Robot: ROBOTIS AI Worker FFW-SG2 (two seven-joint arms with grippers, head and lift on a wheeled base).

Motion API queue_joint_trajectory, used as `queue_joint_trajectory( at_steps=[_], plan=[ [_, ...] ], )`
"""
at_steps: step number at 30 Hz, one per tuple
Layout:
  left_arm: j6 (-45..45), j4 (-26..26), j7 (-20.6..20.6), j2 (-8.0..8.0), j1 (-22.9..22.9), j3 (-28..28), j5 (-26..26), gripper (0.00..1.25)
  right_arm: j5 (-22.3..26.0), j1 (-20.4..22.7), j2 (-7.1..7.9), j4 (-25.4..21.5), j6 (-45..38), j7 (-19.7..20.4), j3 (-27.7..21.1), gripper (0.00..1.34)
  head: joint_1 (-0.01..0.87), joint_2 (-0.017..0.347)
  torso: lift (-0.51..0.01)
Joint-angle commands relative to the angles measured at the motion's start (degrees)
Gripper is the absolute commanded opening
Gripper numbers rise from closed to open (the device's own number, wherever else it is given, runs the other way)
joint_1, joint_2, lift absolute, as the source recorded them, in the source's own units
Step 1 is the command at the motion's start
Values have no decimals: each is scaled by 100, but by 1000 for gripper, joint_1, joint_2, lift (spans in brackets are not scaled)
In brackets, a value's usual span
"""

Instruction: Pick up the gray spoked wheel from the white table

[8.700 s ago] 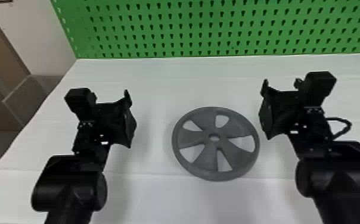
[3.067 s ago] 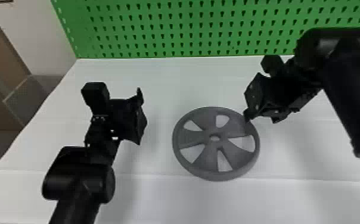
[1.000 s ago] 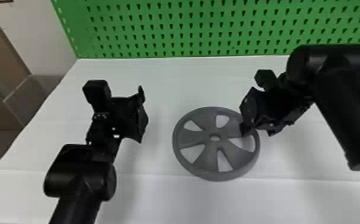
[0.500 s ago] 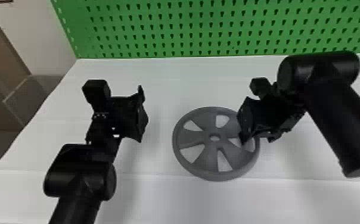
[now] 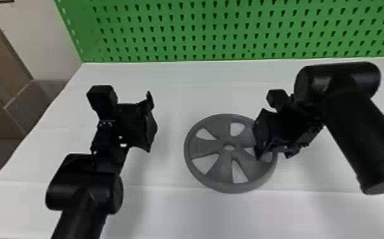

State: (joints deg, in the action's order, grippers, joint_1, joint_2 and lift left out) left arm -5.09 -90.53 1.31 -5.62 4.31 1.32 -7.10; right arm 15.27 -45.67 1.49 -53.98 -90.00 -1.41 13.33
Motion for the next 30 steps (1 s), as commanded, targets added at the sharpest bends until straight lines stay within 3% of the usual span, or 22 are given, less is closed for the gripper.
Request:
queue_joint_trajectory(
  at_steps=[1,8,24,30],
  plan=[
    [-1,0,1,-9,9,0,-11,1060,-226,6,-61,37,-8,0,-225,1006,779,144,-84],
    [8,0,1,-18,0,0,-29,1060,-384,6,-154,204,26,0,-506,1006,779,144,-84],
    [8,0,-8,-36,0,0,-37,1060,-622,-179,-154,608,290,9,-1051,1006,779,144,-84],
    [8,-9,1,-36,9,0,-37,1060,-683,-240,-154,696,343,9,-1051,1006,779,144,-84]
  ],
)
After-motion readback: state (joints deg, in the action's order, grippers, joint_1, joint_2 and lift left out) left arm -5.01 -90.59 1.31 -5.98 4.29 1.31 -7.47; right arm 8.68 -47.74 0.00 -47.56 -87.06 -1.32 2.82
